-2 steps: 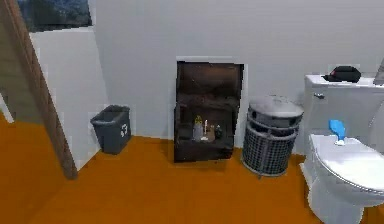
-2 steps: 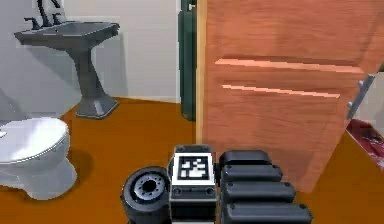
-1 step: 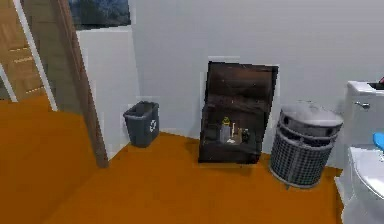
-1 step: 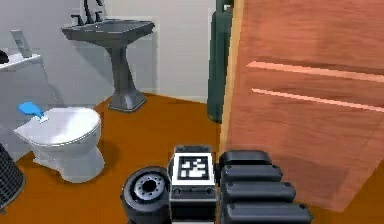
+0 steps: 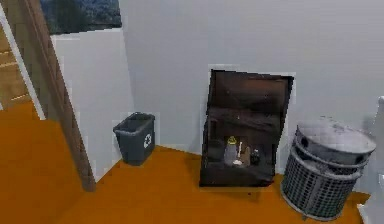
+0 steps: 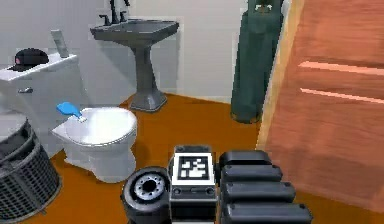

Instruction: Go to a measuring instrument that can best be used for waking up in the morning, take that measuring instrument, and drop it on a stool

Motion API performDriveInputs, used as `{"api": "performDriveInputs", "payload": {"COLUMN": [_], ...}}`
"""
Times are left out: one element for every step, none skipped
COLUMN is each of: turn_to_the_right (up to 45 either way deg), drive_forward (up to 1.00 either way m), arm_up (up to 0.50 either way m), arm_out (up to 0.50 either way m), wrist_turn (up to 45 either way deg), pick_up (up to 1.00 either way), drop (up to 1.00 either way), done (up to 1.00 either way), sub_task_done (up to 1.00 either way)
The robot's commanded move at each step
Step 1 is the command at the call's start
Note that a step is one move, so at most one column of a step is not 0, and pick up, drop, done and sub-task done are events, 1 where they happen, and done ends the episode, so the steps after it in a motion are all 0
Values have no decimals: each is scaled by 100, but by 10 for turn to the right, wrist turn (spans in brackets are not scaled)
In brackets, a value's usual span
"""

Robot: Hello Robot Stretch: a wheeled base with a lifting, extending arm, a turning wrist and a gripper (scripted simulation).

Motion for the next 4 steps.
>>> {"api": "performDriveInputs", "payload": {"turn_to_the_right": [-330,0,-210,0], "drive_forward": [0,30,0,100], "arm_up": [0,0,0,0], "arm_out": [0,0,0,0], "wrist_turn": [0,0,0,0], "pick_up": [0,0,0,0], "drop": [0,0,0,0], "done": [0,0,0,0], "sub_task_done": [0,0,0,0]}}
